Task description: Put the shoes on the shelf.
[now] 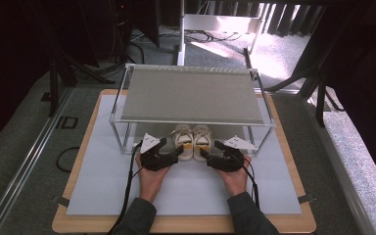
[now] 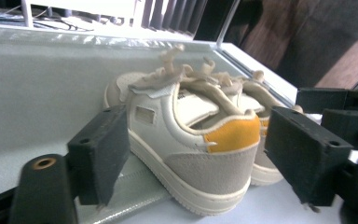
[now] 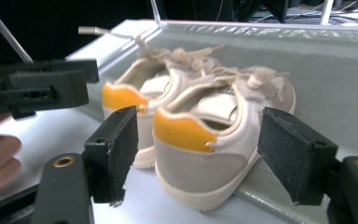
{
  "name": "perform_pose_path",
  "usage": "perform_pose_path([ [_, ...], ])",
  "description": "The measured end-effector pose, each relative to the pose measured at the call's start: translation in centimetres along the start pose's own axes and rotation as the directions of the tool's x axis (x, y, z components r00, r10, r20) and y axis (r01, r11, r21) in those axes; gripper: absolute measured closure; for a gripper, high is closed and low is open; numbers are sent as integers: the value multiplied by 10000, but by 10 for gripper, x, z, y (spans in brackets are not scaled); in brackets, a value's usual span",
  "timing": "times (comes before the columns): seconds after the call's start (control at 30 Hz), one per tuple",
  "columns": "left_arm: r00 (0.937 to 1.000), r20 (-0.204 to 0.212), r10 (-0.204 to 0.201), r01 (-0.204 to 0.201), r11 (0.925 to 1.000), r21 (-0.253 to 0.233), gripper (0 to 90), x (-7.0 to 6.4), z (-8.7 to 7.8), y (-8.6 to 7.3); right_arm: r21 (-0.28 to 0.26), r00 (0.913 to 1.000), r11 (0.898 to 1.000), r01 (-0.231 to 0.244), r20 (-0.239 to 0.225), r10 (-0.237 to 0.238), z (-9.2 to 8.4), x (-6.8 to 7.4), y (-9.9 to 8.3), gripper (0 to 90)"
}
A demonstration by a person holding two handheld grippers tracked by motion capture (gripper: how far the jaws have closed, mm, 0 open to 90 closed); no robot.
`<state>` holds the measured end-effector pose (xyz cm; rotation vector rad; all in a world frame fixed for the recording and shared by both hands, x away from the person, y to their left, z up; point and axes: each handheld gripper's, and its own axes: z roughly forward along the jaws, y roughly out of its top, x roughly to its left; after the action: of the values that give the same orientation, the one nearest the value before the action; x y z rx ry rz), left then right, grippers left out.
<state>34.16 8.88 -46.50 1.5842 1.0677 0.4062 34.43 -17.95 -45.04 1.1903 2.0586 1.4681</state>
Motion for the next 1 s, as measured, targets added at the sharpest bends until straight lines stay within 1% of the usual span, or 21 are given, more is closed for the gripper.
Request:
perform_pose_path([
  [0.03, 10000, 0, 0, 0, 10000, 0, 196, 0, 0, 0, 0, 10000, 10000, 0, 0, 0, 0, 0, 0, 275],
  [0.07, 9999, -49, 137, -137, 9999, 44, 188, -2, 1, -1, 136, 9997, 9998, 171, 143, -173, 3, 4, -2, 258],
  [0.1, 9999, -16, 166, -166, 9998, 69, 188, -3, 1, -1, 136, 9997, 9998, 171, 143, -173, 3, 4, -2, 258],
  [0.13, 9996, -6, 276, -275, 9994, 206, 176, -4, 2, -2, 253, 9996, 9995, 198, 200, -203, 5, 5, -3, 253],
  [0.17, 9996, -6, 276, -275, 9994, 206, 175, -4, 2, -2, 253, 9996, 9995, 198, 200, -203, 5, 5, -3, 253],
  [0.2, 9994, 32, 336, -337, 9988, 357, 170, -4, 4, -3, 306, 9991, 9991, 296, 278, -305, 7, 7, -5, 246],
  [0.23, 9994, 32, 336, -337, 9988, 357, 163, -4, 4, -3, 306, 9991, 9991, 296, 278, -305, 7, 7, -5, 246],
  [0.27, 9993, 9, 378, -378, 9978, 550, 163, -4, 6, -3, 412, 9987, 9984, 378, 324, -391, 9, 8, -5, 232],
  [0.3, 9993, 9, 378, -378, 9978, 550, 161, -4, 6, -3, 440, 9985, 9982, 418, 342, -433, 10, 8, -6, 230],
  [0.33, 9989, -38, 468, -462, 9952, 865, 159, -5, 9, -5, 531, 9983, 9976, 442, 366, -462, 11, 8, -6, 230],
  [0.37, 9989, -38, 468, -462, 9952, 865, 159, -5, 9, -5, 531, 9983, 9976, 442, 366, -462, 11, 8, -6, 230],
  [0.4, 9981, -127, 598, -582, 9929, 1039, 159, -5, 11, -6, 665, 9984, 9971, 381, 397, -408, 13, 7, -7, 230],
  [0.57, 9969, -112, 773, -753, 9892, 1257, 159, -7, 16, -7, 841, 9983, 9957, 397, 391, -431, 17, 7, -8, 224],
  [0.6, 9965, -86, 833, -811, 9857, 1480, 159, -8, 19, -7, 924, 9981, 9949, 413, 428, -454, 20, 7, -9, 218],
  [0.77, 9962, -30, 866, -848, 9812, 1733, 159, -9, 25, -6, 1001, 9981, 9945, 292, 503, -343, 23, 5, -10, 218],
  [0.8, 9965, 80, 837, -836, 9782, 1899, 158, -10, 28, -6, 1041, 9981, 9942, 277, 515, -332, 23, 5, -10, 223],
  [0.83, 9965, 80, 837, -836, 9782, 1899, 159, -10, 28, -6, 1065, 9983, 9940, 261, 495, -315, 23, 5, -10, 224],
  [0.9, 9964, 136, 841, -851, 9739, 2103, 158, -11, 33, -7, 1103, 9983, 9936, 237, 502, -294, 24, 5, -12, 246],
  [0.93, 9962, 84, 865, -863, 9728, 2150, 159, -11, 34, -7, 1088, 9982, 9939, 197, 548, -258, 24, 4, -12, 275],
  [0.97, 9962, 84, 865, -863, 9728, 2150, 161, -11, 34, -7, 1088, 9982, 9939, 197, 548, -258, 24, 4, -12, 275],
  [1.0, 9959, 16, 909, -890, 9705, 2243, 172, -11, 35, -7, 1054, 9986, 9944, 100, 512, -154, 24, 2, -13, 289],
])
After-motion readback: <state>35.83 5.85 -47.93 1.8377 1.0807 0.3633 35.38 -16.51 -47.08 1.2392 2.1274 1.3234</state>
